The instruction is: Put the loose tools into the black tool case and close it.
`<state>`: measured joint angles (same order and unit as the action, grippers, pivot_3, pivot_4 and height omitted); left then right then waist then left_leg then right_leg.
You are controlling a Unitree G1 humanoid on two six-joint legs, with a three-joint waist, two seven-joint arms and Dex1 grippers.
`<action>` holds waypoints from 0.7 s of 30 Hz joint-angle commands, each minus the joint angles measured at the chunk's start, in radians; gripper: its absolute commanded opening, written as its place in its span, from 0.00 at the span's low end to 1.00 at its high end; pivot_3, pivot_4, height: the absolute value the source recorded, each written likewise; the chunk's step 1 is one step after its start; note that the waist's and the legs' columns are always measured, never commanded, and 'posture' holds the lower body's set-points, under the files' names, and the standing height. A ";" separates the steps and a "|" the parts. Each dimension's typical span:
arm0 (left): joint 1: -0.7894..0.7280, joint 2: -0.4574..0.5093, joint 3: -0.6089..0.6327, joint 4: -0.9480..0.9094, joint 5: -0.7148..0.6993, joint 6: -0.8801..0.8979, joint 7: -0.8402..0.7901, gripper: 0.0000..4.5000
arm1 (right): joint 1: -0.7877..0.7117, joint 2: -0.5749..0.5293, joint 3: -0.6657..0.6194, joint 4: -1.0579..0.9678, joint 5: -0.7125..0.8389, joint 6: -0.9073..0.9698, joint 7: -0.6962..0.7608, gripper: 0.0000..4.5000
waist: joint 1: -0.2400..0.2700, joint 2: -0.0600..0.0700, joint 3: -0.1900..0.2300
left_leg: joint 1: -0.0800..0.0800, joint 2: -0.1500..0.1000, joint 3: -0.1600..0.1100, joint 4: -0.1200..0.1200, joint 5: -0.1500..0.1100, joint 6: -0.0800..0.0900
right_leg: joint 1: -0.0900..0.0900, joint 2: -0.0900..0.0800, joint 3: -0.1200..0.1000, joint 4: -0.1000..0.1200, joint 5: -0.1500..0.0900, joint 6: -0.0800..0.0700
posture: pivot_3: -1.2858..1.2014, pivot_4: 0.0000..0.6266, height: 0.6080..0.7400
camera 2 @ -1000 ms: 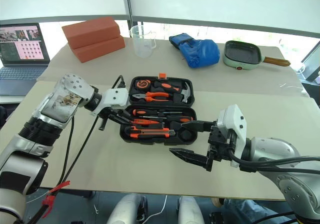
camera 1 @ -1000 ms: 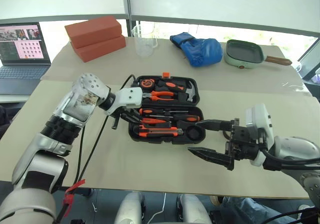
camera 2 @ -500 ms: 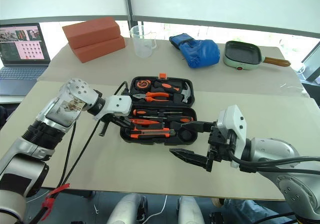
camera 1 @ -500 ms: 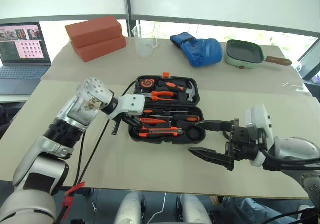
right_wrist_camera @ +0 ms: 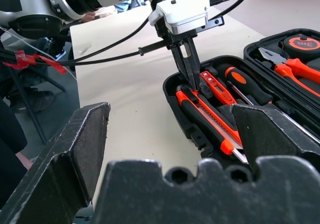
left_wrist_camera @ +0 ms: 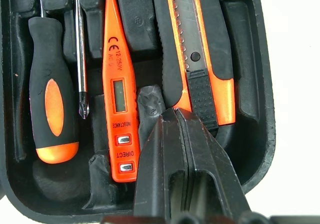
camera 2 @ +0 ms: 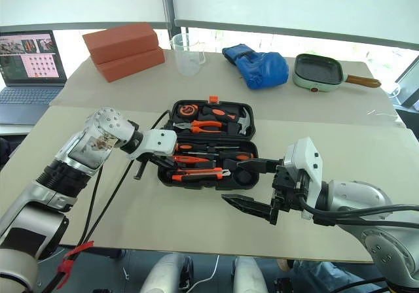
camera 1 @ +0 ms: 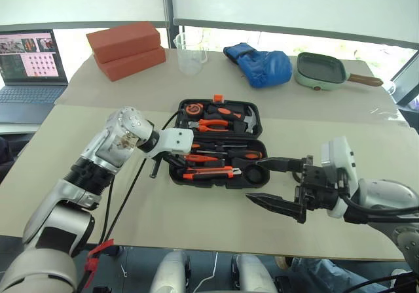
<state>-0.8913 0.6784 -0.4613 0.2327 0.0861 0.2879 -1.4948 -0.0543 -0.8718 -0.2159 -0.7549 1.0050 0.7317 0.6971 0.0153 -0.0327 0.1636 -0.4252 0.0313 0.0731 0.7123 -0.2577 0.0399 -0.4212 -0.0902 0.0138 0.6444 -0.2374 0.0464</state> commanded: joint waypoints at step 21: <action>-0.013 -0.142 -0.129 0.001 0.082 -0.133 0.032 0.01 | 0.024 0.001 -0.034 -0.036 0.025 -0.008 -0.030 1.00 | -0.001 0.000 0.000 | 0.000 0.000 -0.001 0.000 0.000 0.000 | 0.001 0.000 0.000 -0.001 0.000 0.000 | 0.52 0.24 0.99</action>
<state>-0.9271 0.5415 -0.5531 0.2143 0.1371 0.1833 -1.4638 -0.0295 -0.8719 -0.2197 -0.7581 1.0062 0.7317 0.6724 0.0139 -0.0326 0.1635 -0.4250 0.0310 0.0724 0.7123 -0.2579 0.0401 -0.4205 -0.0900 0.0142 0.6434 -0.2373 0.0467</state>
